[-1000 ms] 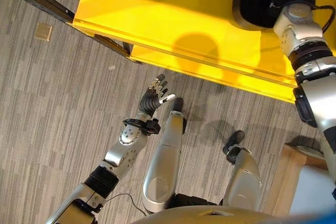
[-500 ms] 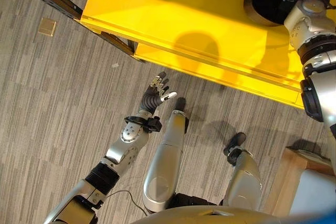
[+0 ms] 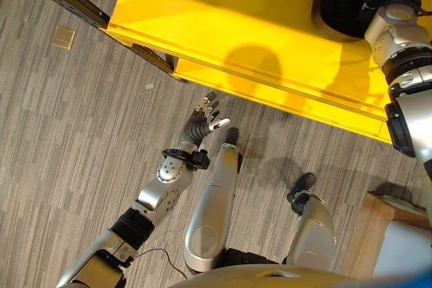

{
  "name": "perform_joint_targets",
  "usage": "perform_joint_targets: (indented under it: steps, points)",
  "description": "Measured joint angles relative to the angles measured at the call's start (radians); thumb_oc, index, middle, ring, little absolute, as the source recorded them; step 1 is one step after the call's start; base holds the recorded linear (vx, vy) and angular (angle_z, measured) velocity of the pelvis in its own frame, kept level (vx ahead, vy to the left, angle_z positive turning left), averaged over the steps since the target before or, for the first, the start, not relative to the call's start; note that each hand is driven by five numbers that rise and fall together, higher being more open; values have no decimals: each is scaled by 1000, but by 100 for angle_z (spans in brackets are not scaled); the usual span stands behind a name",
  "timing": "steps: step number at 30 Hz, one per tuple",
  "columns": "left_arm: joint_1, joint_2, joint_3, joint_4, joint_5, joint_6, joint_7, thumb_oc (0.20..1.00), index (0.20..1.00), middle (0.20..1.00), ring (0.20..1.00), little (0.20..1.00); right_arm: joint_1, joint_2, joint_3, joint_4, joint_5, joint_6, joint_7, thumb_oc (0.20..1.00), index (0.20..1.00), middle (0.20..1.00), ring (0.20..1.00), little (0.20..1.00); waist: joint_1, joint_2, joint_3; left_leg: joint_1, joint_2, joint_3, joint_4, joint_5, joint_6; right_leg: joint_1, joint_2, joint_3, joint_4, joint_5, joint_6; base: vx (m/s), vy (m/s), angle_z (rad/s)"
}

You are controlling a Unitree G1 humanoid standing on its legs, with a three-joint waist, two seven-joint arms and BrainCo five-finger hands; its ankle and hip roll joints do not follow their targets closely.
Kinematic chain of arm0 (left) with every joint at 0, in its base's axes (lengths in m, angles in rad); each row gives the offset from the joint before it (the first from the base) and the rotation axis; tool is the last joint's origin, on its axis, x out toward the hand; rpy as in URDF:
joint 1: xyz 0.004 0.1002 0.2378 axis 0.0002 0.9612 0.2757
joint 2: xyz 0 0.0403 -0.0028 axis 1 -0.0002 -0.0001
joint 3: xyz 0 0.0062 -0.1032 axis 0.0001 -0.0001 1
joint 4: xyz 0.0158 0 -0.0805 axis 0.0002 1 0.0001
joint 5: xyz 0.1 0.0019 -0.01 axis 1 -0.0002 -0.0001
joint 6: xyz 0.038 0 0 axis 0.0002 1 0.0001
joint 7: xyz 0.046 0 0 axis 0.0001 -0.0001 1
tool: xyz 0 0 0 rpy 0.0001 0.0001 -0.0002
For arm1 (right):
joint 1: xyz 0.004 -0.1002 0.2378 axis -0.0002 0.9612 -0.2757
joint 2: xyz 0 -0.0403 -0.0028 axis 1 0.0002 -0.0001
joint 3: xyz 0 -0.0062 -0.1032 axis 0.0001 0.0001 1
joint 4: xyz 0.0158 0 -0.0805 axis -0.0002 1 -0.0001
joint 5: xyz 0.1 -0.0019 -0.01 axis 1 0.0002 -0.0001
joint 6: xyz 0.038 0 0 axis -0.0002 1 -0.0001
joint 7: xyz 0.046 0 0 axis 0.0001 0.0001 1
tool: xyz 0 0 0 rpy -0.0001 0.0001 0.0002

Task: Move parts from the plastic box to the shelf.

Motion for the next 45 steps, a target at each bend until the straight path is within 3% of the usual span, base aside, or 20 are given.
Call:
perform_joint_targets:
  steps: [37, 39, 40, 45]
  points:
    - [-5, 2, -2, 0, -28, 0, 0, 1000, 1000, 1000, 1000, 1000, 4, 13, -46, 39, 11, -14, -48, 200, 200, 200, 200, 200, -2, 1, -1, 28, -3, 2, -25, 2, -3, 23, 2, -4, -15, -1, 3, 0, 0, 0]
    - [-6, 2, -2, 0, -28, -1, 0, 1000, 1000, 1000, 1000, 1000, 4, 17, -46, 39, 11, -15, -48, 442, 442, 442, 442, 442, -2, 1, -1, 31, -4, 2, -29, 3, -6, 23, 2, -4, -15, -2, 3, 0, 0, 0]
    - [-6, 2, -2, 0, -28, -1, 0, 1000, 1000, 1000, 1000, 1000, 4, 18, -46, 39, 11, -15, -47, 1000, 1000, 1000, 1000, 1000, -3, 1, -1, 33, -3, 1, -33, 5, -7, 23, 2, -4, -15, -2, 4, 0, 0, 0]
    - [-6, 2, -2, 0, -28, -1, 0, 1000, 1000, 1000, 1000, 1000, 3, 23, -46, 37, 11, -17, -47, 1000, 1000, 1000, 1000, 1000, -5, 2, -1, 34, -1, 0, -37, 7, -10, 23, 3, -6, -15, -4, 5, 0, 0, 0]
